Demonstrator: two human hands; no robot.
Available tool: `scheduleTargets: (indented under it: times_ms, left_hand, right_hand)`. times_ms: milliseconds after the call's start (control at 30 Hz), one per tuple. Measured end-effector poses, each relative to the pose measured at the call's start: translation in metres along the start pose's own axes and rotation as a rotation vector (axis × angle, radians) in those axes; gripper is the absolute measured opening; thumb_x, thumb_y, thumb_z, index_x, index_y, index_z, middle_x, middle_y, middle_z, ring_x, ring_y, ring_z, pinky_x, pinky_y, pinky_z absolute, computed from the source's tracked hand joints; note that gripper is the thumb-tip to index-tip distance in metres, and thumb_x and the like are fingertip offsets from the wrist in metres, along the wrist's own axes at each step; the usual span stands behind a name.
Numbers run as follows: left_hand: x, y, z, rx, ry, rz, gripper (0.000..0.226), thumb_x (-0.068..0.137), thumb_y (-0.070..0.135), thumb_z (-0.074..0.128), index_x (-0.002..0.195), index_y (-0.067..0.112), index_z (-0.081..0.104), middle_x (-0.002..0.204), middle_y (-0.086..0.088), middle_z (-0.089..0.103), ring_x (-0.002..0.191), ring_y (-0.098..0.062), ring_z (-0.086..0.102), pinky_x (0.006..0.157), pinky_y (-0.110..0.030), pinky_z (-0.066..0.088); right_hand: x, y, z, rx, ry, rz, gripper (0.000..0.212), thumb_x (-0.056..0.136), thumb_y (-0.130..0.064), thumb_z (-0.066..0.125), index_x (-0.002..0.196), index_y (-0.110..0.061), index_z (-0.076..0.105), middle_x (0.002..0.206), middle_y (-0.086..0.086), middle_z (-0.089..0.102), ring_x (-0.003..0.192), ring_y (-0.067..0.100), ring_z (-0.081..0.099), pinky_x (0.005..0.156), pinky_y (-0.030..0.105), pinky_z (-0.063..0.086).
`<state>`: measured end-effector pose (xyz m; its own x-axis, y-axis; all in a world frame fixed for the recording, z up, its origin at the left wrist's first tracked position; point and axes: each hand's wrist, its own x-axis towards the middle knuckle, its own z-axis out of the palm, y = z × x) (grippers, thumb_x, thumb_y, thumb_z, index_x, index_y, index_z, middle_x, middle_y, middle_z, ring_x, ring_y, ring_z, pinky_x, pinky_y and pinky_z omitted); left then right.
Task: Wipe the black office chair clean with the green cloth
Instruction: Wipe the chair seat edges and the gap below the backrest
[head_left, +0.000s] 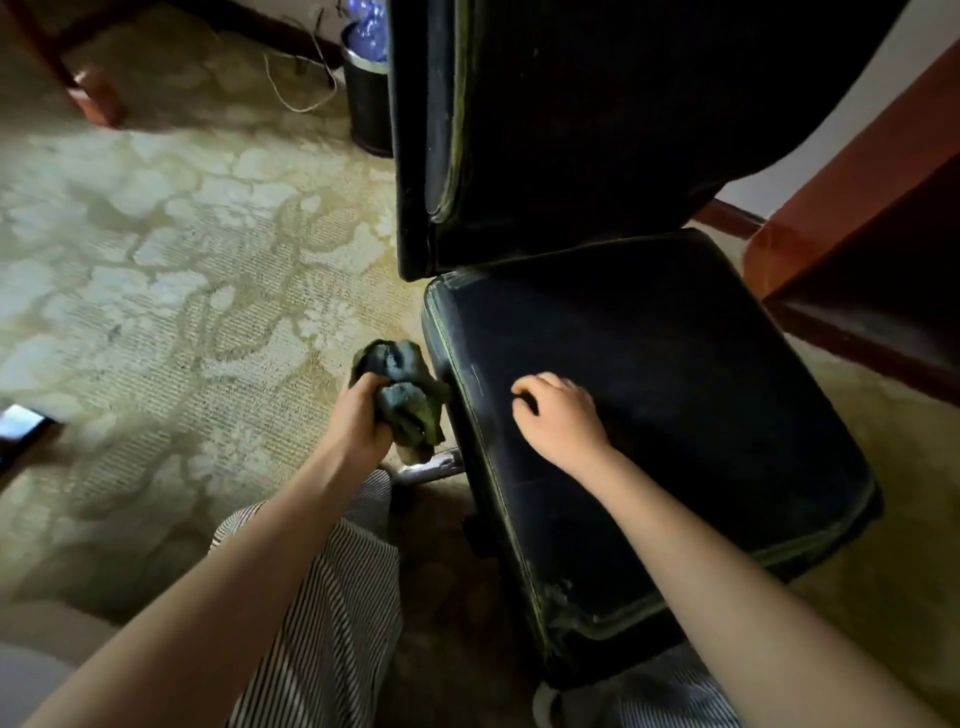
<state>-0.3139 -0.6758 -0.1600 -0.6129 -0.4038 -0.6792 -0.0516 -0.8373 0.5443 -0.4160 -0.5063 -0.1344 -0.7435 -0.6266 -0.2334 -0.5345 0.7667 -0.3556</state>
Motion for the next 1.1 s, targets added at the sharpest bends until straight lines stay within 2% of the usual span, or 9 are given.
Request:
scheduleTargets:
  times_ms: [67,167,267,400,500,600,767,867,1100]
  left_hand:
    - [0.018,0.002,-0.008,-0.106,0.029,0.048,0.014,0.094,0.011,0.041,0.093,0.006,0.054,0.072,-0.002,0.066,0.057,-0.007,0.064,0.059,-0.021,0.051]
    - [0.038,0.009,-0.009,-0.178,0.053,0.155,0.024,0.094,0.027,0.041,0.097,0.009,0.056,0.087,-0.007,0.063,0.082,-0.018,0.06,0.082,-0.03,0.047]
    - [0.052,0.01,-0.002,0.057,0.048,0.231,0.025,0.097,0.028,0.038,0.089,0.013,0.056,0.079,-0.005,0.058,0.07,-0.015,0.054,0.065,-0.026,0.045]
    - [0.077,0.012,0.015,0.381,0.213,0.434,0.022,0.096,0.019,0.046,0.075,0.017,0.054,0.063,-0.002,0.053,0.046,-0.009,0.049,0.039,-0.021,0.037]
    - [0.097,0.013,0.025,0.362,0.274,0.511,0.021,0.093,0.016,0.051,0.074,0.018,0.058,0.064,-0.002,0.055,0.055,-0.015,0.05,0.045,-0.027,0.038]
    - [0.116,0.013,0.031,0.329,0.209,0.552,0.02,0.093,0.011,0.052,0.076,0.018,0.059,0.069,0.004,0.056,0.059,0.004,0.05,0.058,-0.016,0.042]
    - [0.137,-0.005,0.033,0.412,0.072,0.426,0.018,0.099,0.029,0.041,0.105,0.023,0.057,0.112,0.0,0.045,0.102,-0.004,0.043,0.098,-0.023,0.031]
    - [0.14,-0.006,0.033,0.442,0.056,0.425,0.017,0.1,0.03,0.035,0.093,0.028,0.051,0.11,0.002,0.041,0.097,0.001,0.042,0.095,-0.021,0.029]
    - [0.129,-0.023,0.027,0.42,0.05,0.481,0.015,0.101,0.022,0.035,0.109,0.027,0.047,0.117,0.0,0.036,0.109,-0.007,0.039,0.099,-0.019,0.03]
  right_hand:
    - [0.029,-0.02,0.001,0.022,0.012,-0.099,0.03,0.096,-0.022,0.042,0.123,-0.017,0.056,0.13,0.001,0.053,0.12,0.022,0.044,0.101,0.031,0.027]
    - [0.067,-0.036,0.01,-0.014,-0.037,-0.109,0.037,0.097,-0.024,0.039,0.132,-0.017,0.046,0.139,0.001,0.045,0.128,0.022,0.035,0.105,0.032,0.023]
    - [0.092,-0.04,0.026,-0.107,-0.07,-0.077,0.047,0.1,-0.029,0.034,0.145,-0.018,0.028,0.153,0.001,0.025,0.141,0.023,0.014,0.113,0.036,0.01]
    - [0.11,-0.021,0.039,-0.221,-0.081,-0.038,0.053,0.102,-0.039,0.022,0.151,-0.029,0.006,0.159,-0.008,-0.002,0.145,0.018,-0.008,0.114,0.041,-0.01]
    - [0.104,-0.001,0.048,-0.31,-0.004,-0.108,0.055,0.097,-0.046,0.01,0.15,-0.033,0.002,0.158,-0.011,-0.001,0.145,0.014,-0.007,0.113,0.04,-0.013]
    - [0.102,0.004,0.053,-0.275,0.034,-0.115,0.06,0.09,-0.047,0.007,0.149,-0.034,0.006,0.158,-0.011,0.004,0.145,0.012,-0.003,0.114,0.037,-0.011]
    - [0.104,0.004,0.057,-0.255,0.1,-0.13,0.07,0.083,-0.051,-0.001,0.149,-0.033,0.014,0.157,-0.009,0.012,0.145,0.014,0.004,0.115,0.039,-0.007]
    - [0.104,0.002,0.058,-0.254,0.115,-0.127,0.07,0.084,-0.05,0.002,0.149,-0.031,0.018,0.157,-0.007,0.014,0.145,0.015,0.007,0.115,0.04,-0.005]
    - [0.105,0.002,0.059,-0.264,0.147,-0.126,0.068,0.085,-0.048,0.006,0.149,-0.029,0.02,0.157,-0.005,0.017,0.145,0.017,0.009,0.115,0.043,-0.002]
